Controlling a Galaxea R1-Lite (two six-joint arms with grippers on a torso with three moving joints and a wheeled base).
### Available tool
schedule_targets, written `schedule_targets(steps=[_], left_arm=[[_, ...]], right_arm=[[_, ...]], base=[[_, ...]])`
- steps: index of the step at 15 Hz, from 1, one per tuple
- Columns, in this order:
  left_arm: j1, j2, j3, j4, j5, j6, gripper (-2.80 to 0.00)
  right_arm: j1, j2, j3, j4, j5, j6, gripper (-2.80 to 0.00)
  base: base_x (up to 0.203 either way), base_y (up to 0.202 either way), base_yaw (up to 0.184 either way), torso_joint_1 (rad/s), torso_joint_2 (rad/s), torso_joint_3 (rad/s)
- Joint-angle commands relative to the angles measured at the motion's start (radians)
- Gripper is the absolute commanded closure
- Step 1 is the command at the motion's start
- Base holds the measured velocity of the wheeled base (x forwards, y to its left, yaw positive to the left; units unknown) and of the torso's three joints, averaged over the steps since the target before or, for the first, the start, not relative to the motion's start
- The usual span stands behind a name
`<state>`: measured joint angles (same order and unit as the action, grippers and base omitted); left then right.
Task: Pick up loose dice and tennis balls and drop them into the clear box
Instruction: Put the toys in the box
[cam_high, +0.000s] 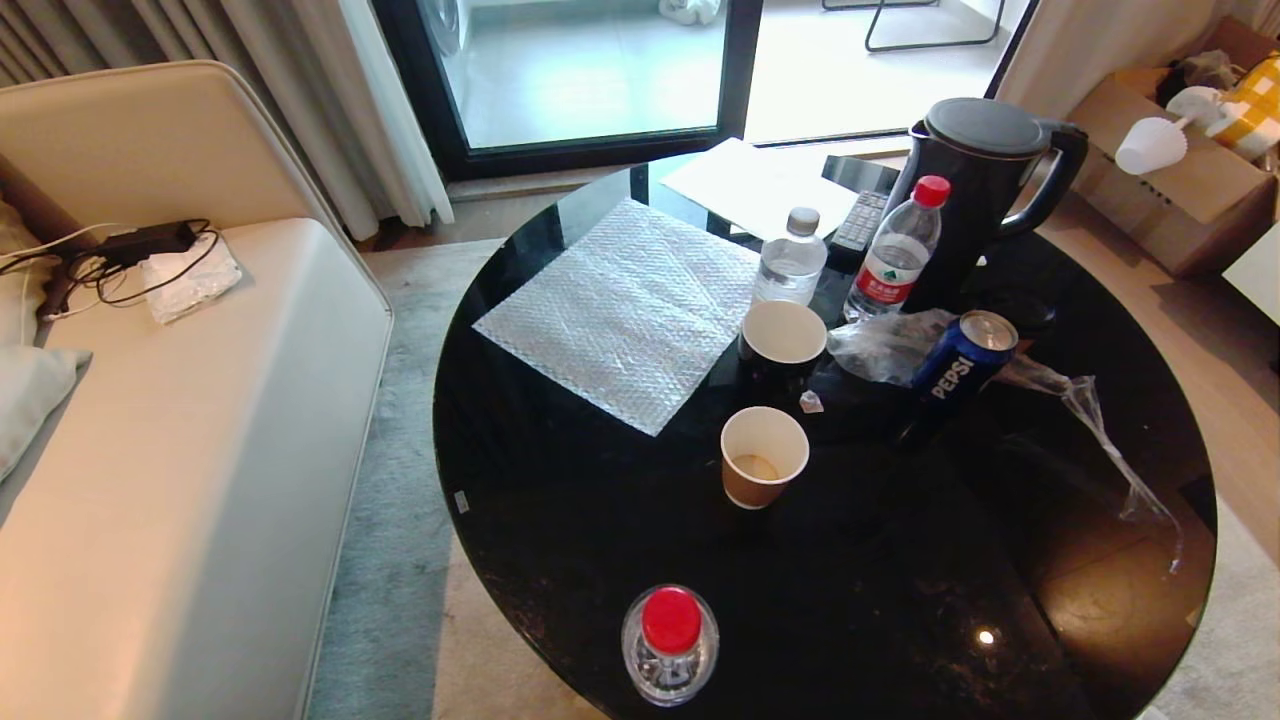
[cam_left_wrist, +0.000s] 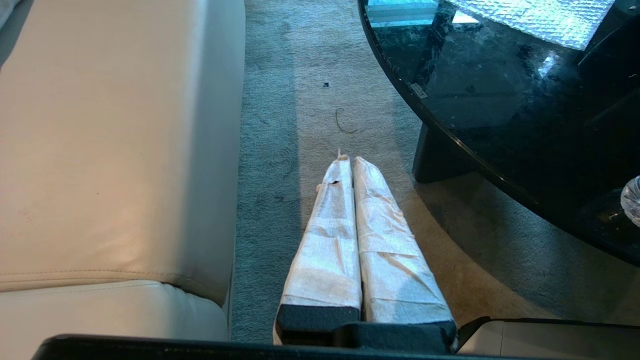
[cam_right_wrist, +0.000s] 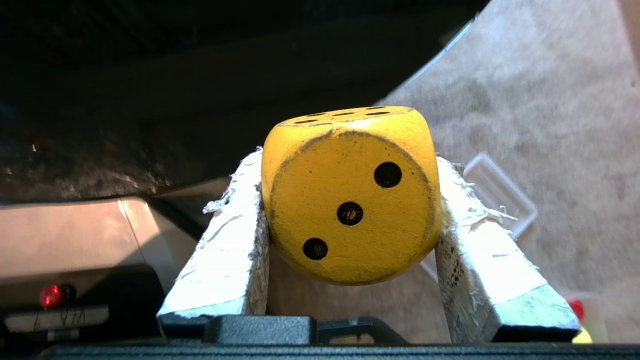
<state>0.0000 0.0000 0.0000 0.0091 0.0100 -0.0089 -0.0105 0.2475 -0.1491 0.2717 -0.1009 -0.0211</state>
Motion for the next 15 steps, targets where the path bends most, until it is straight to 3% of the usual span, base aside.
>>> schedule_targets(steps=[1,15], left_arm=[[0.0,0.0,0.002,0.0,0.001,0.0,0.0],[0.0,0.0,0.002,0.0,0.001,0.0,0.0]], right_arm=[[-0.005,-0.053,0.006,0.001,0.0,0.0,0.0],[-0.005,-0.053,0.006,0.001,0.0,0.0,0.0]], base=[[0.0,0.0,0.0,0.0,0.0,0.0],[0.0,0.0,0.0,0.0,0.0,0.0]])
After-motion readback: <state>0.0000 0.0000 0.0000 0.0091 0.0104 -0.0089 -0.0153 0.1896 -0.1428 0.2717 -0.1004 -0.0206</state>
